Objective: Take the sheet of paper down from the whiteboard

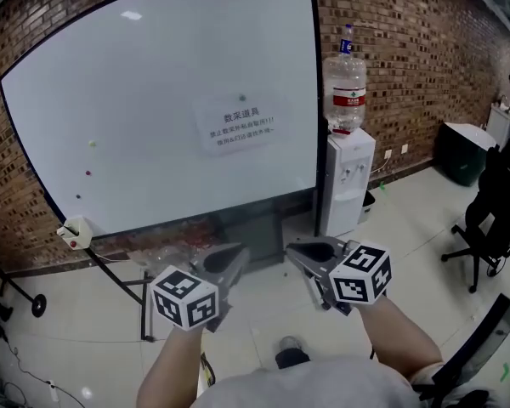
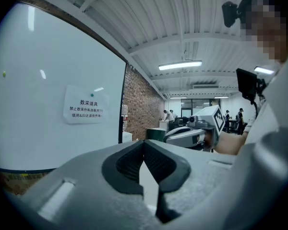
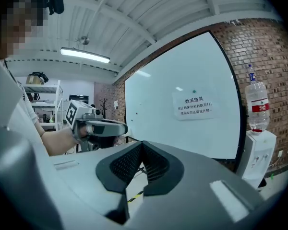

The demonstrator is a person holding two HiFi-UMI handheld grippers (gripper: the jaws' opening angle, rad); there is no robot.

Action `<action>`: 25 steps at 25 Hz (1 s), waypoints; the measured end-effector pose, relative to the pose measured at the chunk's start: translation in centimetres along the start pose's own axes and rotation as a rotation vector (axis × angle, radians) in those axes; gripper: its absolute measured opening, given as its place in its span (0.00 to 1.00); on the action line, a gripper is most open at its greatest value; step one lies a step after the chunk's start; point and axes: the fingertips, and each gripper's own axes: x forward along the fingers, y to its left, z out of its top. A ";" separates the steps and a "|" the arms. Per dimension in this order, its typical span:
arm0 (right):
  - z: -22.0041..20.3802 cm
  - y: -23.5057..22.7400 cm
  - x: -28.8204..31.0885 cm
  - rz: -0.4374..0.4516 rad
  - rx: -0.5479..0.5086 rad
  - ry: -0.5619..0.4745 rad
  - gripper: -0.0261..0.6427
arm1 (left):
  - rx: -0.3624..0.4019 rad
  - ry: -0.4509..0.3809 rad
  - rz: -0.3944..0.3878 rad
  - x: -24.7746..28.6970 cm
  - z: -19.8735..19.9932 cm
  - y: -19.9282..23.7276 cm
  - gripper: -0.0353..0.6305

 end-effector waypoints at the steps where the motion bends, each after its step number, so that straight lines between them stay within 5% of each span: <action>1: 0.2 -1.2 1.0 0.006 -0.002 0.002 0.04 | 0.001 0.003 0.001 1.0 0.1 1.2 0.06; 12: 5.0 -16.1 12.1 0.064 -0.030 0.016 0.04 | 0.000 -0.024 0.050 11.3 4.0 15.4 0.06; 25: 8.9 -22.0 19.6 -0.024 -0.113 0.005 0.04 | -0.011 -0.015 0.061 13.8 5.5 25.7 0.06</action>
